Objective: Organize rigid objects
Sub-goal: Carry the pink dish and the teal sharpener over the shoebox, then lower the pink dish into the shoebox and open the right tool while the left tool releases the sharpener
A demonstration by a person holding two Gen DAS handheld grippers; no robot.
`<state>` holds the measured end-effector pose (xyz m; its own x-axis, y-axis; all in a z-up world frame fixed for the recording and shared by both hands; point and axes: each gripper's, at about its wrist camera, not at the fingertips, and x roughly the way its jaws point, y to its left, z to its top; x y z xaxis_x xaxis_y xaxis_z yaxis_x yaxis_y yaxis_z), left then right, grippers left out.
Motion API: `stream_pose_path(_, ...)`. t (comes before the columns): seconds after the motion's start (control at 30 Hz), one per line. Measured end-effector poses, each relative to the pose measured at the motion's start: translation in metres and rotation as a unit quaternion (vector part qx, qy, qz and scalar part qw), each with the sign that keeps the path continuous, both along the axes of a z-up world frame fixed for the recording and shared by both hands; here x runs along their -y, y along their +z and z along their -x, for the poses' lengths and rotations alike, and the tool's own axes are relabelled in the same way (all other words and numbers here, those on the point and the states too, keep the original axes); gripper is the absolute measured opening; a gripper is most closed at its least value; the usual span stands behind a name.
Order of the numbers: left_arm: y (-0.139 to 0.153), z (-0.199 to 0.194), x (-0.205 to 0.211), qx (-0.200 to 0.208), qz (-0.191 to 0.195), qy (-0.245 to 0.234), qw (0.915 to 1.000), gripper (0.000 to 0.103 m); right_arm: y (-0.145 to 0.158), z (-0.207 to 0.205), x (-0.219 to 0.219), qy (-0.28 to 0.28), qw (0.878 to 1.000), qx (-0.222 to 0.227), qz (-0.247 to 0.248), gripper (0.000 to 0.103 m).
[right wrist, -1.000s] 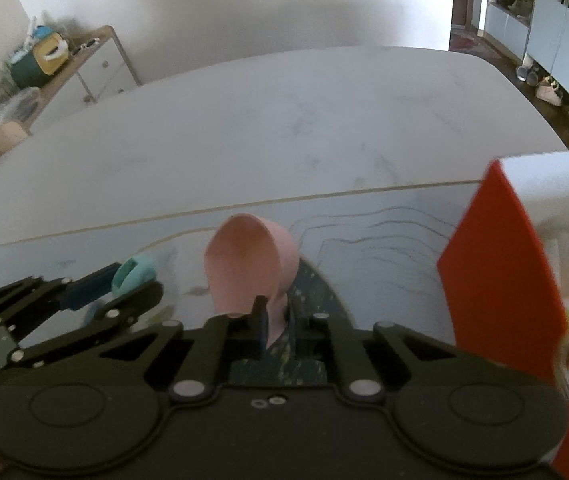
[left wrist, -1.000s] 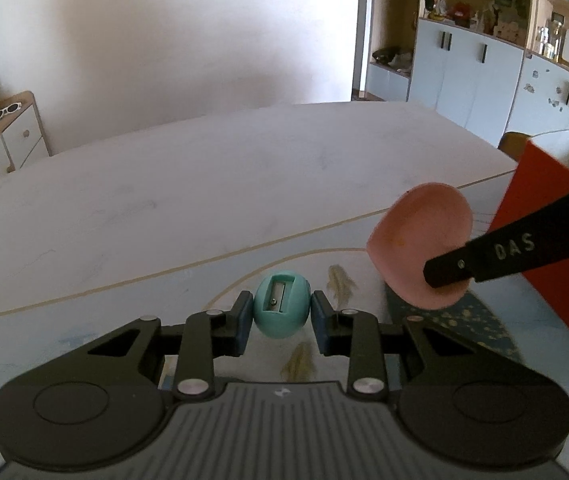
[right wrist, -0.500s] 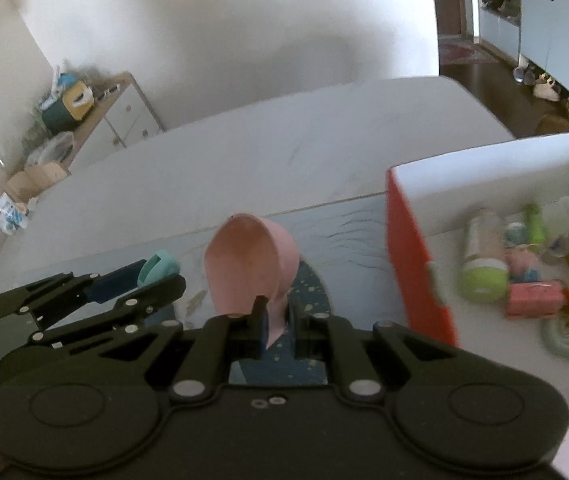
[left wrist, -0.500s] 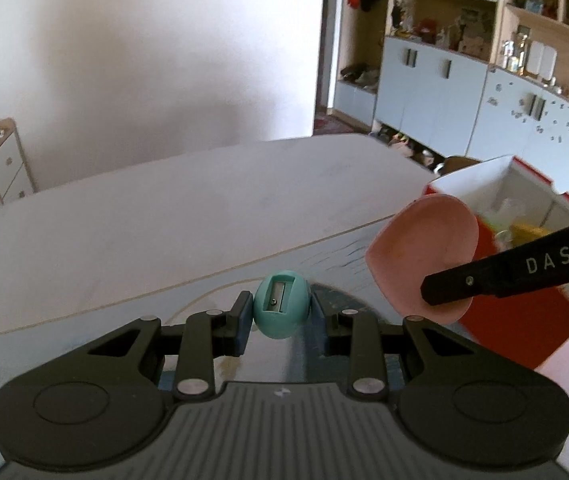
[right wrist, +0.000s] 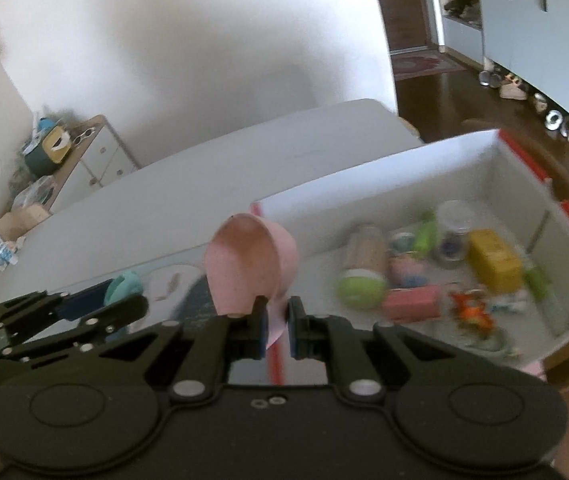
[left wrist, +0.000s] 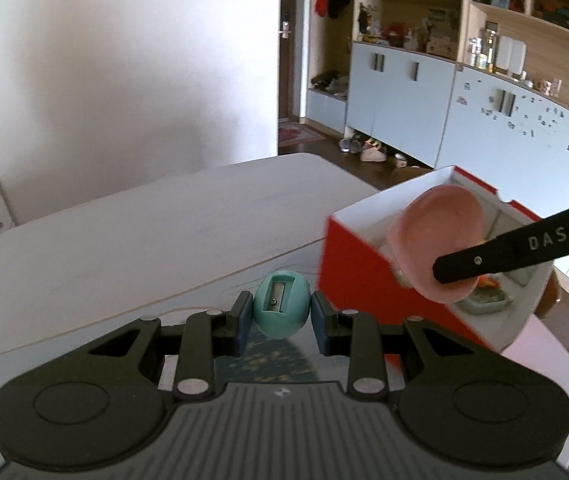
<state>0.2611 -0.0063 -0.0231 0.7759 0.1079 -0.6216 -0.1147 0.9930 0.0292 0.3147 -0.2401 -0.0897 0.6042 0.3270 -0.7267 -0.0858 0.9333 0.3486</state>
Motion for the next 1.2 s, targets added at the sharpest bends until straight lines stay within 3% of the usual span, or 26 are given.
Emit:
stream_pose_path(0.37,0.002,-0.034,0.074,-0.005,-0.006,-0.027,0.9996,0.031,-0.014,-0.004,0.078,-0.027,1.000,-0.009,0.004,0.009)
stream_pose_path(0.63,-0.011,-0.065,0.123,-0.045,-0.017,-0.050,0.9976,0.031,-0.029,-0.011,0.118,-0.034,0.999,-0.019,0.011,0.009)
stream_pose_path(0.83,-0.029,-0.096,0.152,-0.117,-0.018,-0.072,0.9904,0.031,-0.039,-0.019,0.132,-0.032,0.999,-0.027,0.015,0.009)
stream_pose_path(1.03,-0.053,-0.118,0.170,-0.177,-0.024,-0.065,0.9817,0.031,-0.052,-0.030,0.133,-0.016,0.999,-0.039,0.019,0.009)
stream_pose_path(1.2,-0.067,-0.140,0.167,-0.223,0.002,-0.041,0.9740,0.031,-0.061,-0.038,0.128,0.004,0.998,-0.049,0.028,0.009)
